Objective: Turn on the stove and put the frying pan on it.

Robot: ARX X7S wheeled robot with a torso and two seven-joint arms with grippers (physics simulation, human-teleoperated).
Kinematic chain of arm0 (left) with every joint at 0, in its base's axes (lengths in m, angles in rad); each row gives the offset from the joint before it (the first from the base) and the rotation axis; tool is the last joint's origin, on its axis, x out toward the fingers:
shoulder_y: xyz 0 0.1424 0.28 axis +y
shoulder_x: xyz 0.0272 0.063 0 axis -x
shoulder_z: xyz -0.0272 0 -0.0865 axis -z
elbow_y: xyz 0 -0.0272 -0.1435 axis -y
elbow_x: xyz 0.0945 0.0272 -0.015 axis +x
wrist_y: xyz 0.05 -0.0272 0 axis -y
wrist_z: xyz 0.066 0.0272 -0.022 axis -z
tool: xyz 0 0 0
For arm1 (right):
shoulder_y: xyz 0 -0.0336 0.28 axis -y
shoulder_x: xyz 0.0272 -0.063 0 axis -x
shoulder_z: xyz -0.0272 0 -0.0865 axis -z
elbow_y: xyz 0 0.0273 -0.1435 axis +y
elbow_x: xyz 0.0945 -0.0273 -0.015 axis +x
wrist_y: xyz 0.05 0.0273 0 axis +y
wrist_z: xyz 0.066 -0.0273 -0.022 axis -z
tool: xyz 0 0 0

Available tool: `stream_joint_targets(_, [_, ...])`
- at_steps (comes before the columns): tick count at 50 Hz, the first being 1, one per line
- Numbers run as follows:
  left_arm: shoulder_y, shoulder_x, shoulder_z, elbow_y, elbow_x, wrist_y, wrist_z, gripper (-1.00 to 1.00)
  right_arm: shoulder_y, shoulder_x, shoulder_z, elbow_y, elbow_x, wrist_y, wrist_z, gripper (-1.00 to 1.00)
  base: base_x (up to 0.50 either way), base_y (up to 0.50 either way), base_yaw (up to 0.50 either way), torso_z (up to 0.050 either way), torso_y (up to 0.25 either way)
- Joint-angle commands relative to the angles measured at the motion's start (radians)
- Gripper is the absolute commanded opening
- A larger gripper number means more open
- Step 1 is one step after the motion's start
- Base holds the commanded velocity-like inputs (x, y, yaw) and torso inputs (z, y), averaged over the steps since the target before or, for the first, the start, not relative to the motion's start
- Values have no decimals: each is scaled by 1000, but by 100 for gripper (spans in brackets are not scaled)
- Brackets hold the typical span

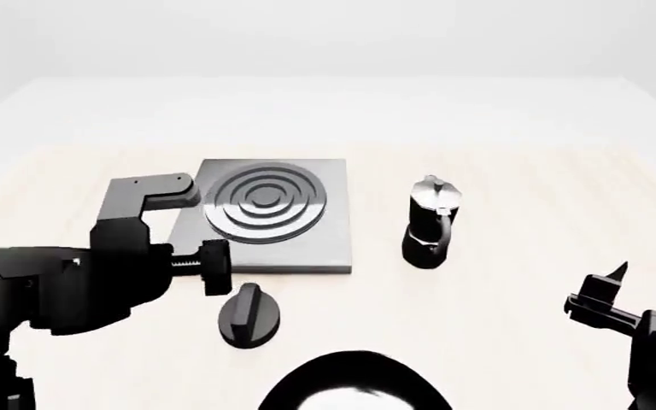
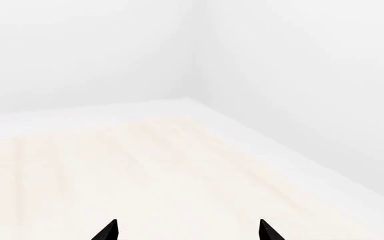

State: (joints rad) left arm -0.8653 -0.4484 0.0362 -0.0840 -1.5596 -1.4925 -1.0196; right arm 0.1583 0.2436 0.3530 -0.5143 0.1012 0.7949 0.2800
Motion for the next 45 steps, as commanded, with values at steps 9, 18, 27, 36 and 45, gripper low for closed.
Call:
stream_joint_targets(9, [-2,-50,39,-81,-121,22,-110,100,1,7,-29,19,-4,0,6,100,0,0,0,0,0])
stream_joint_targets(18, [3,-82,63,-111,-72,40,-22,100,-5,7,-28,34,-2,-11,9,100,0,0,0,0,0])
stream_joint_targets(27, [5,-108,111,-152,4,59,110,100,-1,9,-39,33,-1,-4,12,100,0,0,0,0,0])
stream_joint_targets(36, [-21,-154,237,-205,159,97,395,100,-5,11,-40,35,3,-6,12,100,0,0,0,0,0])
stream_joint_targets(45, [-34,-175,324,-241,253,143,544,100,1,13,-51,32,3,3,17,100,0,0,0,0,0])
